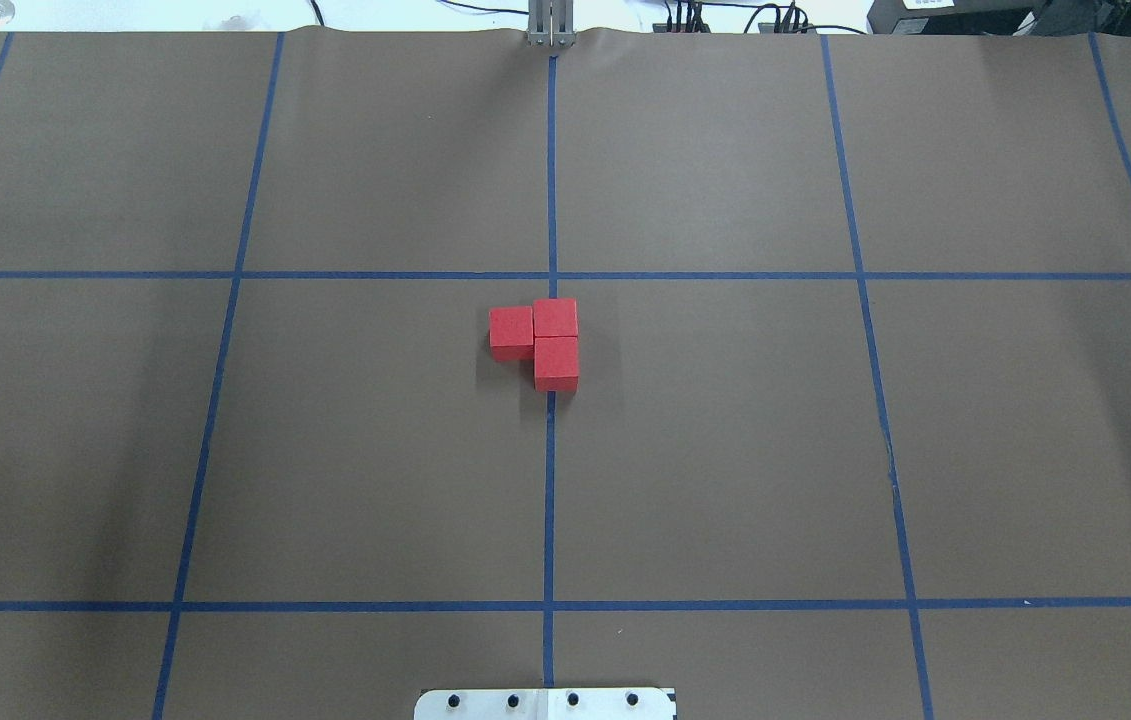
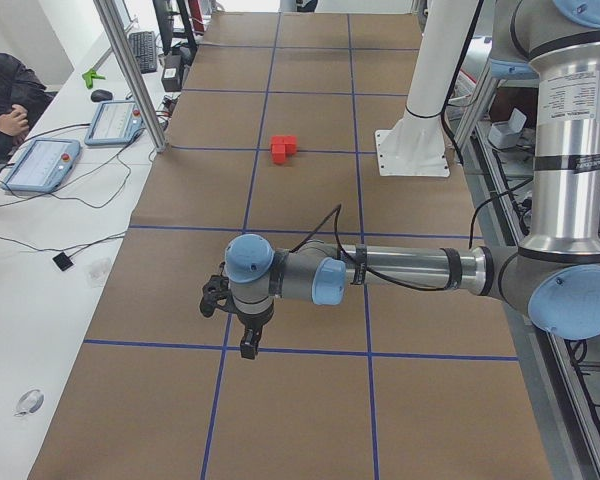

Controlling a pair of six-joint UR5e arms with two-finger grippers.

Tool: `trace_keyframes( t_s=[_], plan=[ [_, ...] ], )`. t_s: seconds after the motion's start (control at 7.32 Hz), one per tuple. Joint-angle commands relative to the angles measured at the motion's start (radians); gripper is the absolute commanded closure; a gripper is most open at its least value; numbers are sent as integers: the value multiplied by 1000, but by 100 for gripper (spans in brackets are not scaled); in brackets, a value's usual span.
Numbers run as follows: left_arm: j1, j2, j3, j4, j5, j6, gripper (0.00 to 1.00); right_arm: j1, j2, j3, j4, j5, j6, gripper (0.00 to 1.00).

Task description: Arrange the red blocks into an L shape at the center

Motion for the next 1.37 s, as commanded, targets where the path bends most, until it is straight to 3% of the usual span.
trace_keyframes(
  t_s=[0.0, 1.23],
  plan=[
    [0, 1, 2, 0, 6, 0, 0, 1, 4, 2, 2, -1, 1, 1],
    [0, 4, 0, 0, 51, 0, 0, 1, -1, -5, 3, -13, 78, 1]
  ],
)
